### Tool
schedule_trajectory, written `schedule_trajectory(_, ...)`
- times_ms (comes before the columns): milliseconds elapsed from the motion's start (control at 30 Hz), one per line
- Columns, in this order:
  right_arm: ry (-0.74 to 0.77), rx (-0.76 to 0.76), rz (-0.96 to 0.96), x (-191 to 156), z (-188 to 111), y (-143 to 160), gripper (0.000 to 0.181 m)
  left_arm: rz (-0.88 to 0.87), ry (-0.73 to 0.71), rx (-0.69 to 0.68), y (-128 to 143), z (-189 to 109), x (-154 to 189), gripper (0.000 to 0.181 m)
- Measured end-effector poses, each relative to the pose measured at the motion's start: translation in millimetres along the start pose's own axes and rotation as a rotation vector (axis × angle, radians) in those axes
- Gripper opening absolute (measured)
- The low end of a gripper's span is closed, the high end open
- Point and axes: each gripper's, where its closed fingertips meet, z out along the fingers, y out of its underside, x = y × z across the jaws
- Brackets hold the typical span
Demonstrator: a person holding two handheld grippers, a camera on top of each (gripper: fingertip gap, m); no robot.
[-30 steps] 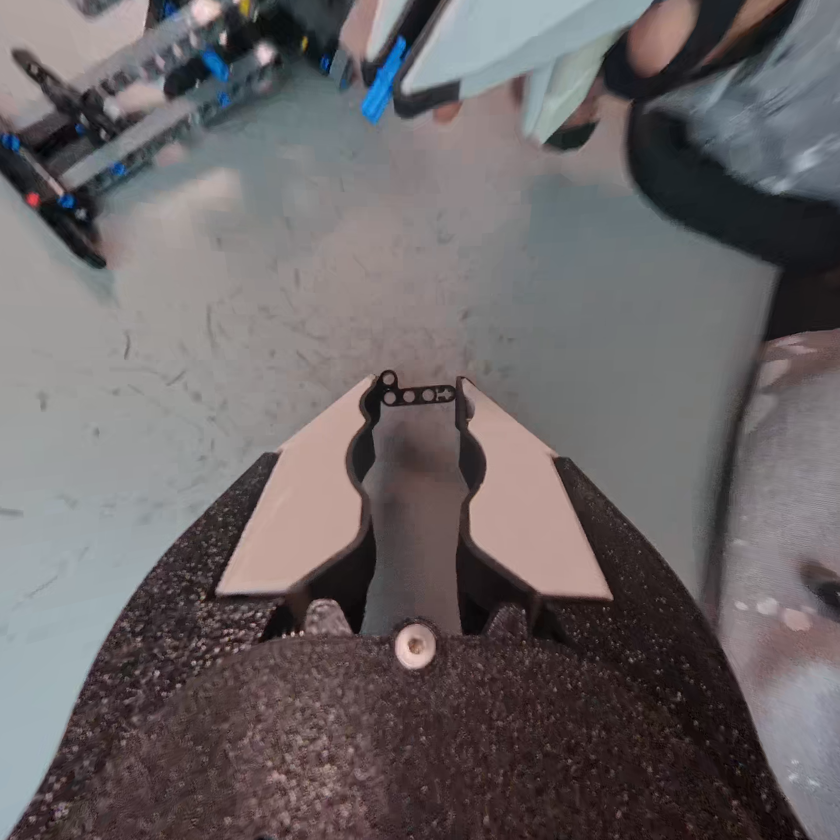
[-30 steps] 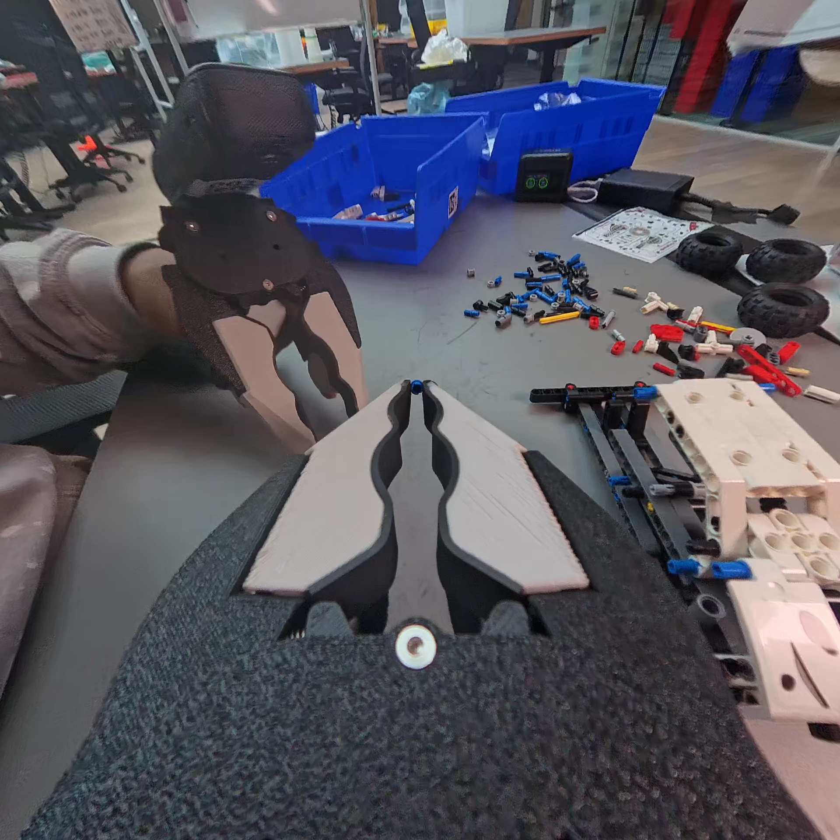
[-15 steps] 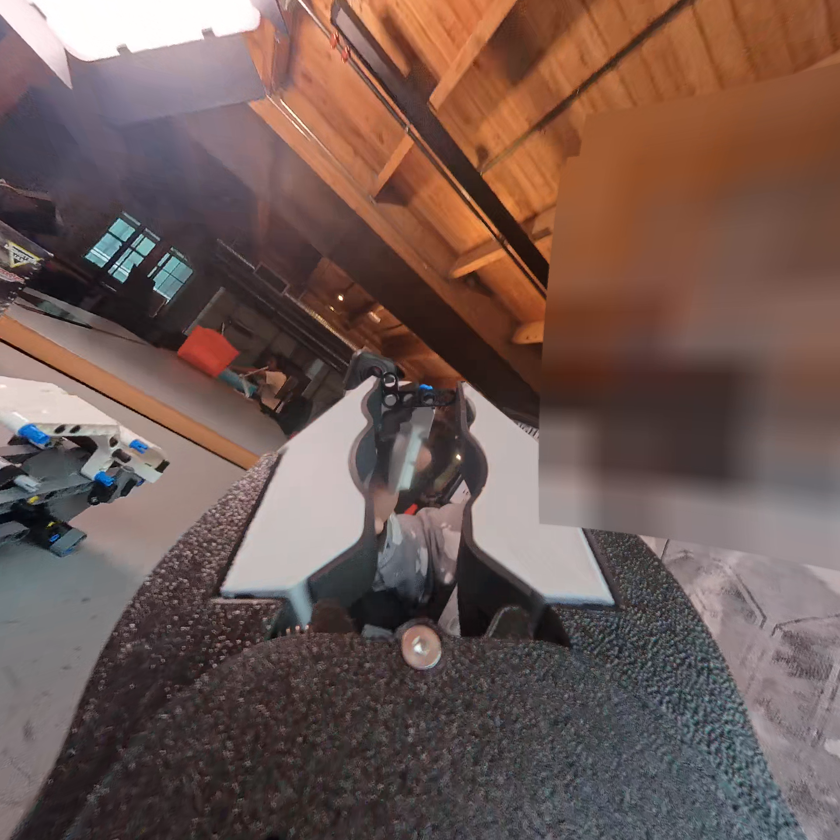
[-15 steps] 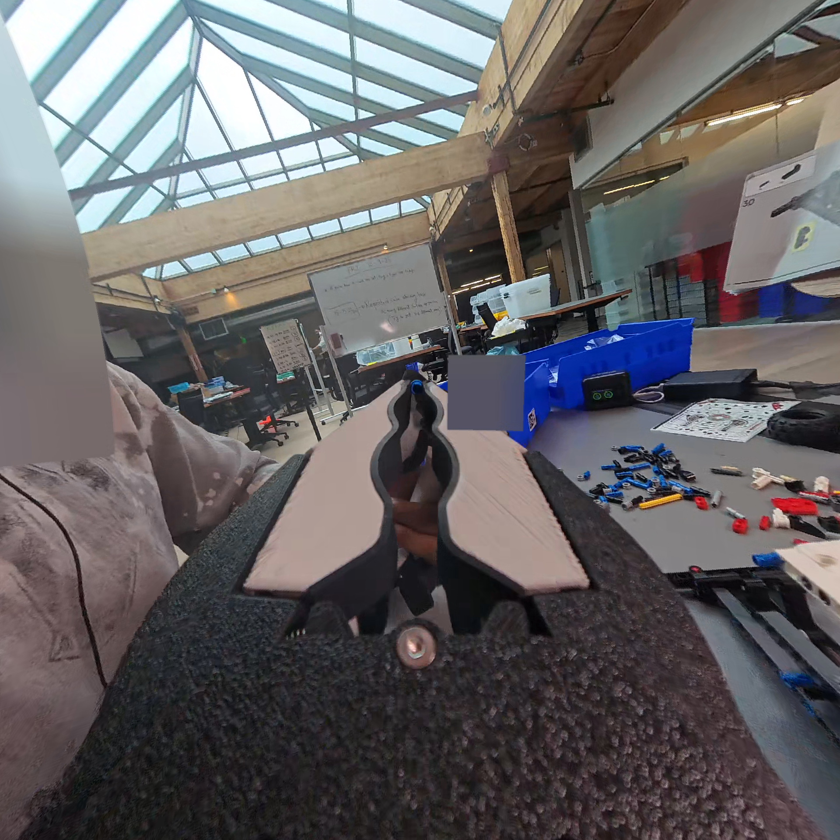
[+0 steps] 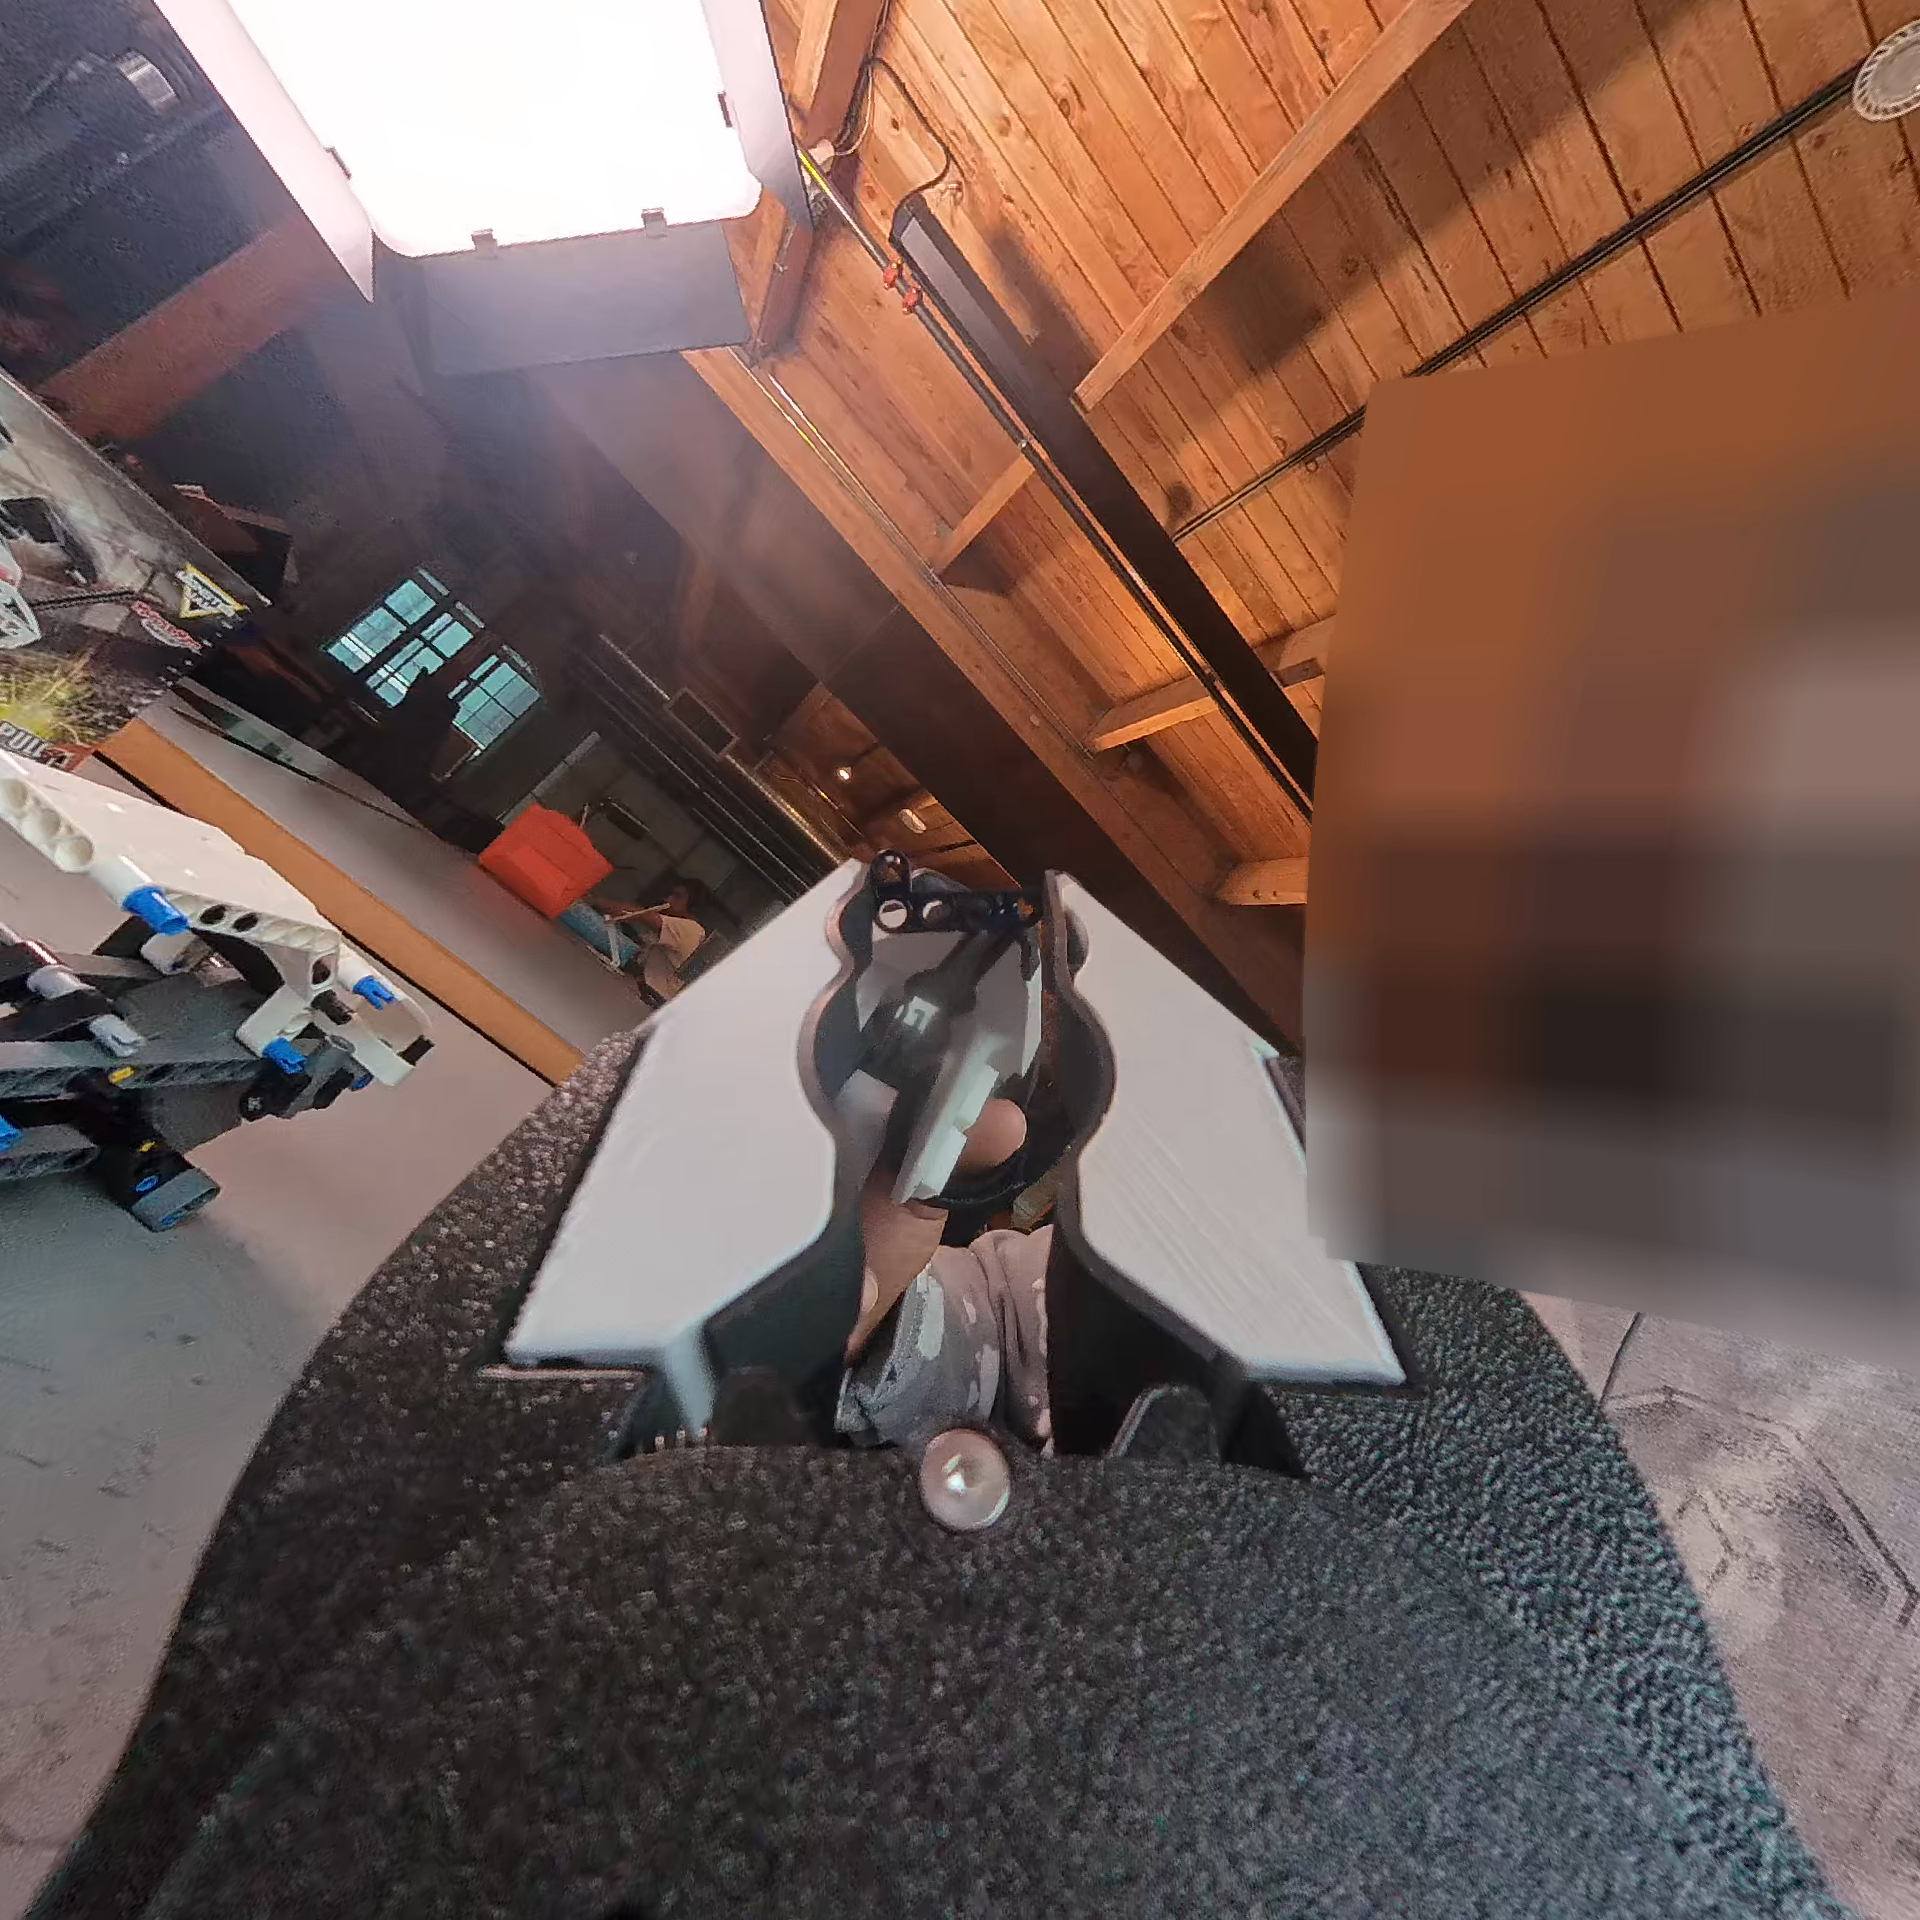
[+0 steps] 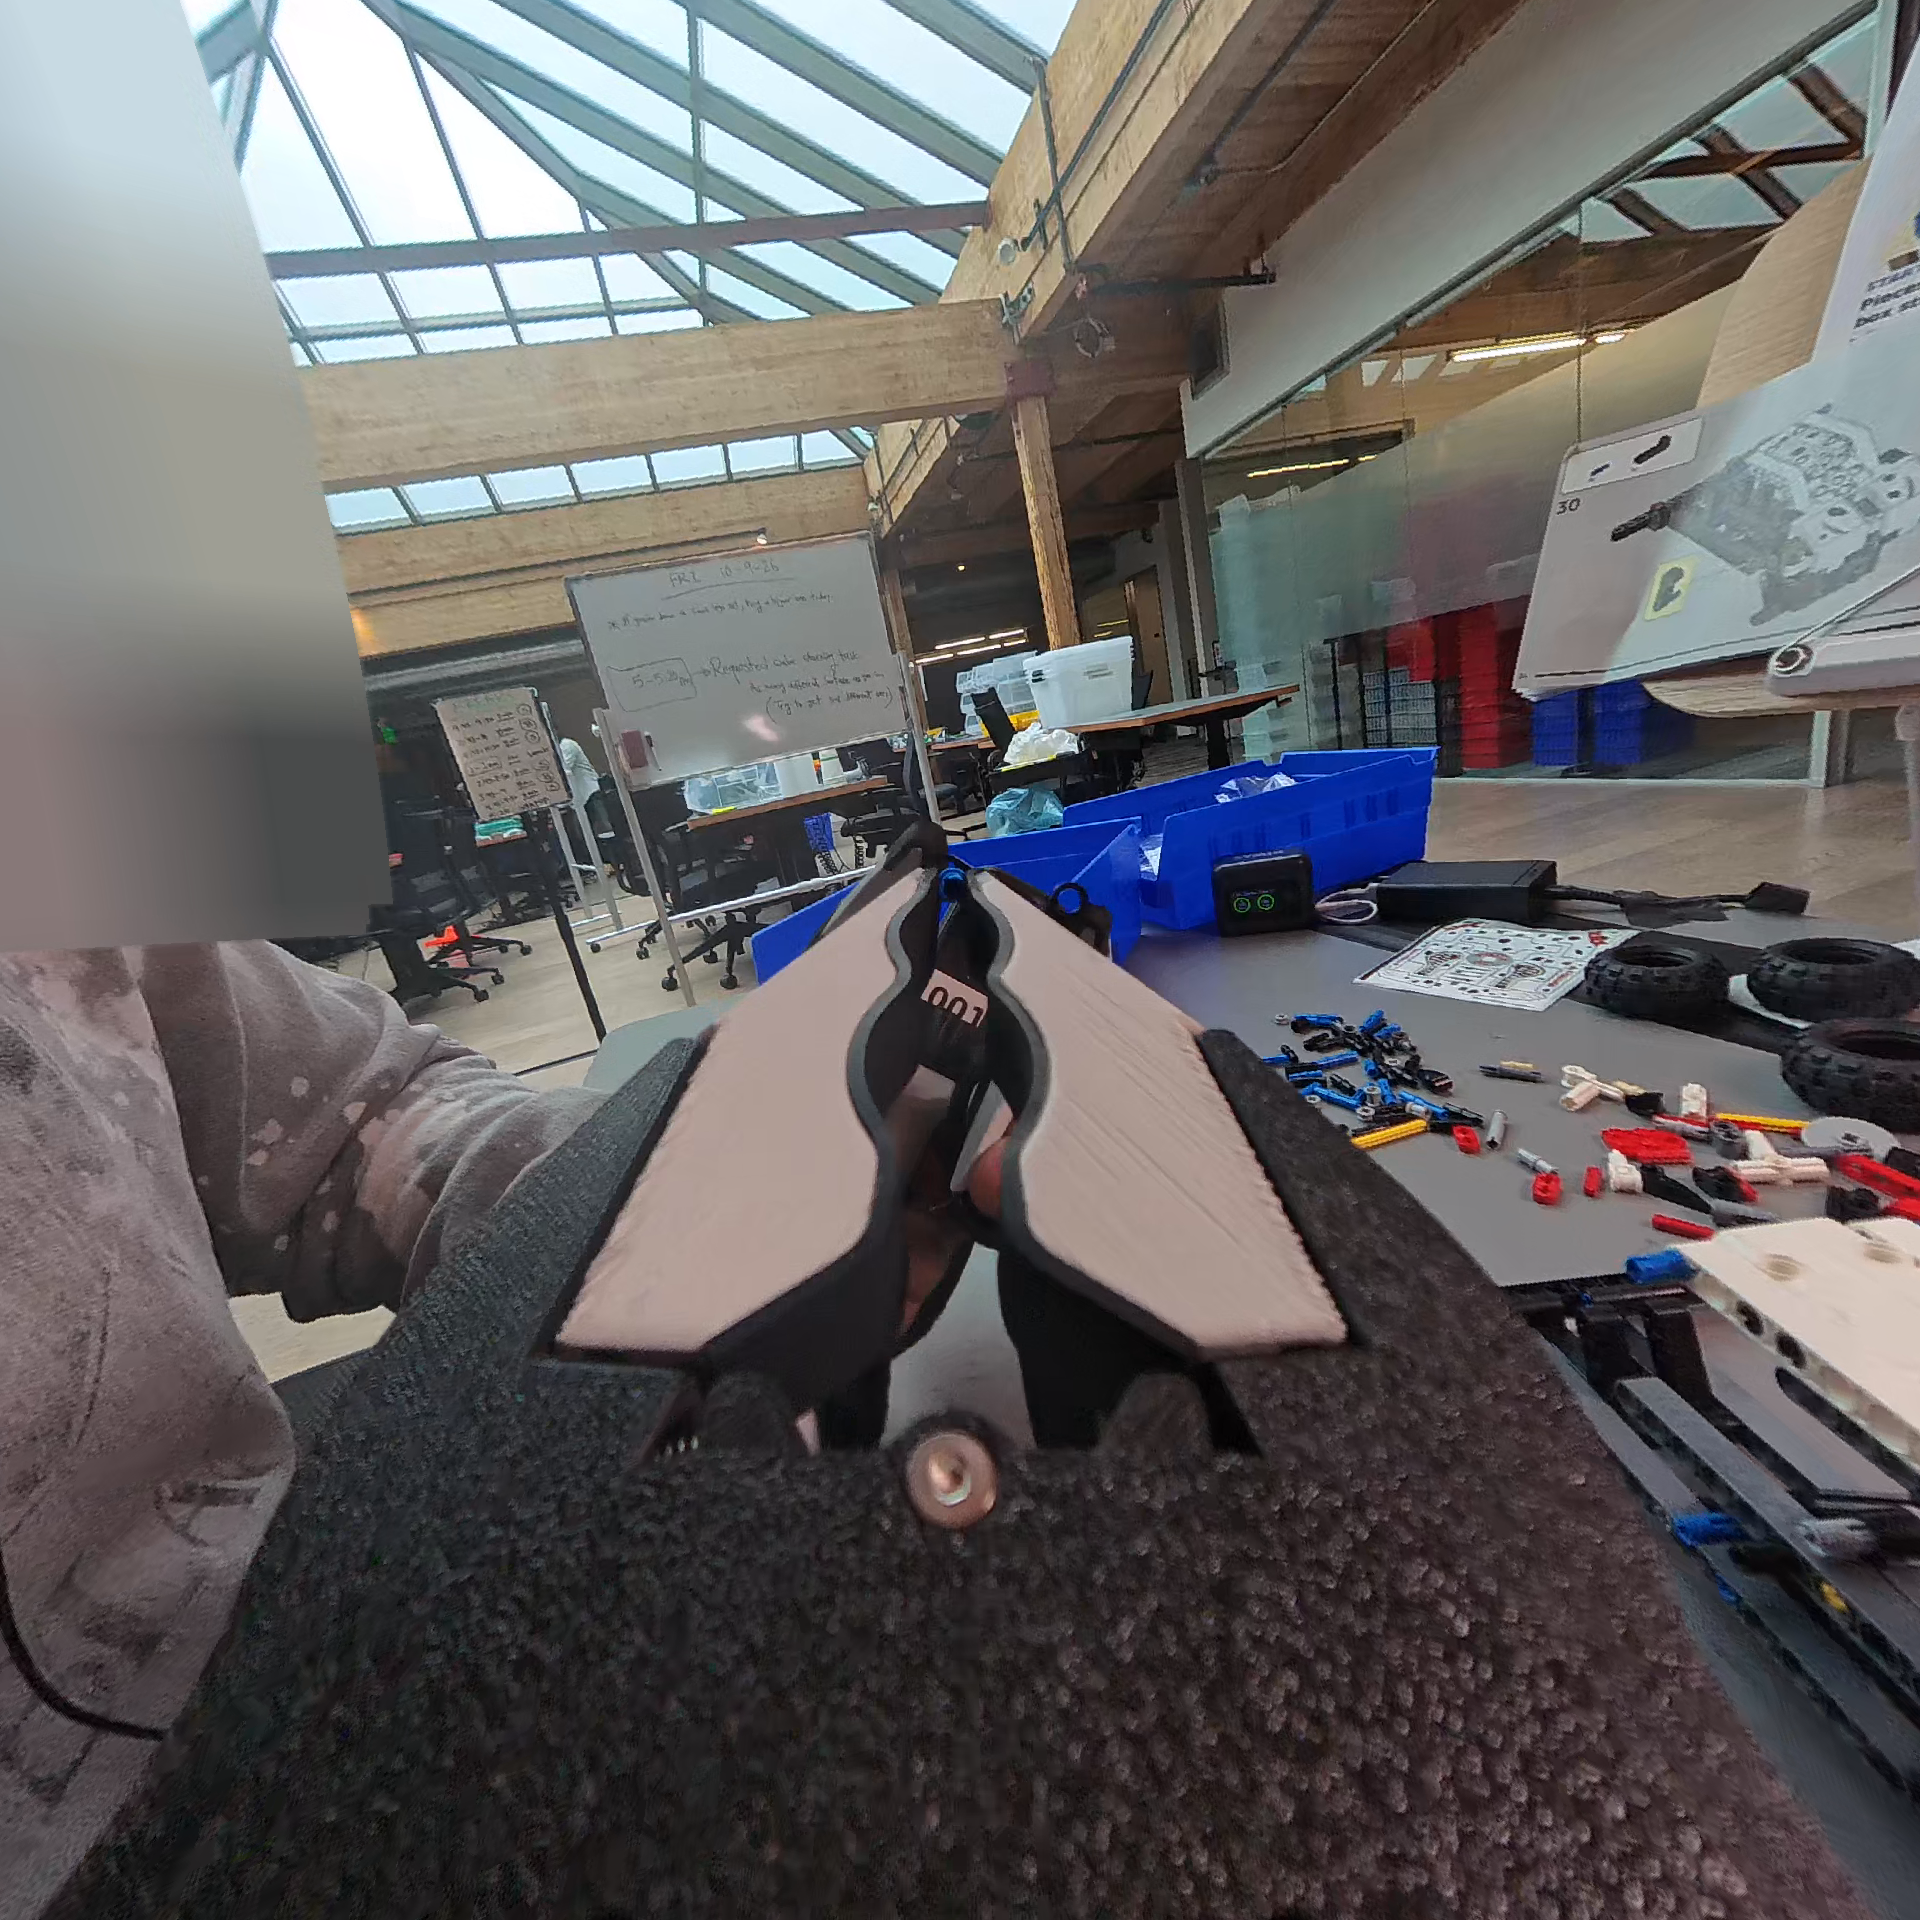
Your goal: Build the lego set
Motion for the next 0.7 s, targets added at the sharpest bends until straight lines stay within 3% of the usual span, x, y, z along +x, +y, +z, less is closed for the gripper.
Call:
schedule_trajectory(33,0.002,-0.004,-0.015,-0.2,0.0,0.3,0.004,-0.001,-0.008,-0.003,0.5,-0.4,-0.9,0.03)
schedule_trajectory(300,0.009,-0.028,-0.115,-3.2,-1.0,2.1,0.004,-0.03,-0.012,-0.014,3.8,-0.6,-1.1,0.03)
schedule_trajectory(500,0.012,-0.128,-0.333,0.1,-7.4,7.9,0.003,-0.145,-0.069,-0.07,12.6,-0.9,-9.8,0.03)
schedule_trajectory(700,-0.004,-0.223,-0.45,0.4,-11.8,12.6,0.004,-0.111,-0.135,-0.15,18.3,-2.3,-13.5,0.03)
